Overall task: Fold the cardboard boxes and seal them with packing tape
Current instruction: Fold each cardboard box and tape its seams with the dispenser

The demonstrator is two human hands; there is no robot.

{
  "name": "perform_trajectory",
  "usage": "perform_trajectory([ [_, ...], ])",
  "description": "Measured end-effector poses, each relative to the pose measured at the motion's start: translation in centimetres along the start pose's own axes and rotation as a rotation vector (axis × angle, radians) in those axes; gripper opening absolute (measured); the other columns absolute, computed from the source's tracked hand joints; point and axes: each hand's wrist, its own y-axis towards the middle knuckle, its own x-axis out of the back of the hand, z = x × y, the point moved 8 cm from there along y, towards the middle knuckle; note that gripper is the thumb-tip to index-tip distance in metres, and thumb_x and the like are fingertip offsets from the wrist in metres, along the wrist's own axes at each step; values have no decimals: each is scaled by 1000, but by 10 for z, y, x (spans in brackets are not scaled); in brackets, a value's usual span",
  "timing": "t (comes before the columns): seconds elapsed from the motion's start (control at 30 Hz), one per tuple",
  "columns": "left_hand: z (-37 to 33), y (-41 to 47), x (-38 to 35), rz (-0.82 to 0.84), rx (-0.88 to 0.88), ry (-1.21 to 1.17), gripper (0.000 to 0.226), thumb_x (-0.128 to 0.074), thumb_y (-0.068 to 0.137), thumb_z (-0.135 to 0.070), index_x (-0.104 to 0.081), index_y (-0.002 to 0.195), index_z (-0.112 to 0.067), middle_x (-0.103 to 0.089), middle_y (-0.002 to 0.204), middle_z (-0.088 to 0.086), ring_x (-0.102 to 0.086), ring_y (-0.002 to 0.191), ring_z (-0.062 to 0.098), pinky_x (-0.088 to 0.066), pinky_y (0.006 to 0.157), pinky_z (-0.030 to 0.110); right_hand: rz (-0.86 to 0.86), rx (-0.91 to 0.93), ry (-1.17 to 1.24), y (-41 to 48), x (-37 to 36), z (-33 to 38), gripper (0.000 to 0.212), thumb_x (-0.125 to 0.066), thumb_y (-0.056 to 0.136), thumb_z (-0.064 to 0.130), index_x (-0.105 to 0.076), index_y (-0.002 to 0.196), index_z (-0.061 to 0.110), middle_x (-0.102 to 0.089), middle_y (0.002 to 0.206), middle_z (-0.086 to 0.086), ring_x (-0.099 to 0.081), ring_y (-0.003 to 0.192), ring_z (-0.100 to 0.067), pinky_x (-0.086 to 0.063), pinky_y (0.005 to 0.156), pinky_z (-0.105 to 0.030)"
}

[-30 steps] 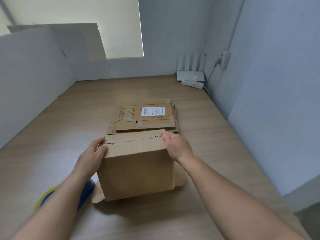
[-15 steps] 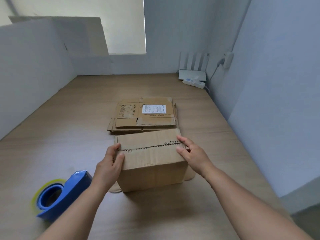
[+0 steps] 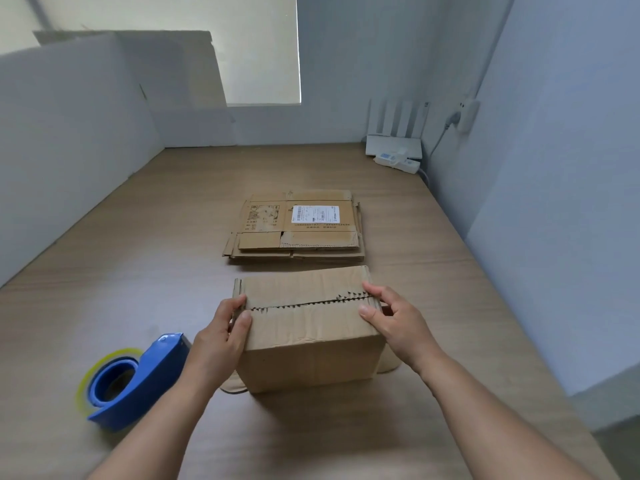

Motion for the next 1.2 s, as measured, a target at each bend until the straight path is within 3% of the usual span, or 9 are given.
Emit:
perform_trajectory([
  [0.17, -6, -2, 4, 80, -46, -40, 50, -37, 94, -53, -36, 140, -36, -48, 138, -5, -49, 114, 14, -42, 90, 30, 5, 0, -32, -1, 2, 4, 41, -64, 88, 34, -55, 128, 36, -56, 131, 10, -53, 115, -10, -43, 101, -32],
  [0.23, 0, -3, 21, -4, -36, -79, 60, -34, 90, -58, -35, 144, -32, -46, 139, -6, -46, 126, 18, -37, 97, 32, 0, 0, -42, -2, 3, 4, 42, -65, 88, 33, -55, 128, 35, -56, 130, 10, -53, 114, -10, -43, 99, -29],
  [0.33, 40, 0, 59, -216, 151, 146, 58, -42, 96, -47, -36, 144, -14, -47, 142, 15, -45, 128, 34, -37, 103, 45, -1, -5, -43, -1, 2, 4, 42, -65, 88, 33, -55, 129, 35, -56, 130, 10, -53, 113, -10, -43, 98, -28],
  [0.47, 108, -7, 65, -110, 487, 384, 63, -57, 89, -45, -44, 126, 5, -48, 128, 27, -48, 115, 43, -43, 94, 48, -4, -9, -42, -1, 2, 3, 42, -66, 87, 32, -56, 128, 35, -57, 128, 10, -54, 111, -9, -43, 95, -24],
  [0.63, 139, -9, 68, -131, 599, 381, 74, -71, 79, -45, -44, 122, 10, -52, 120, 28, -57, 100, 44, -46, 80, 44, -14, -25, -36, 0, 3, 1, 41, -66, 87, 32, -57, 126, 37, -57, 120, 13, -54, 105, -6, -42, 86, -16],
  [0.73, 154, -13, 68, -84, 670, 435, 69, -73, 75, -47, -48, 116, 3, -63, 99, 17, -59, 85, 34, -44, 71, 38, -7, -27, -45, 0, 3, 2, 41, -66, 87, 32, -56, 126, 38, -56, 117, 15, -52, 104, -3, -39, 82, -13],
  [0.9, 151, -8, 83, 55, 558, 365, 40, -77, 73, -44, -63, 86, -9, -64, 78, 11, -59, 73, 28, -38, 60, 34, -3, -37, -48, 0, 3, 2, 42, -66, 88, 33, -55, 128, 38, -55, 118, 14, -52, 107, -6, -39, 85, -17],
  [1.1, 58, 4, 130, -53, 312, 104, 64, -65, 43, -70, -61, 88, -26, -67, 84, 8, -63, 77, 32, -52, 73, 41, 1, -33, -12, 0, 1, 2, 43, -67, 87, 31, -56, 128, 35, -57, 120, 9, -57, 103, -9, -40, 86, -19],
  [1.2, -28, 11, 136, 8, 110, 34, 66, -74, 43, -76, -67, 80, -21, -69, 69, 2, -66, 67, 23, -50, 57, 32, 7, -27, -17, -1, 2, 2, 43, -67, 87, 31, -56, 128, 35, -58, 122, 8, -56, 104, -8, -39, 86, -19],
])
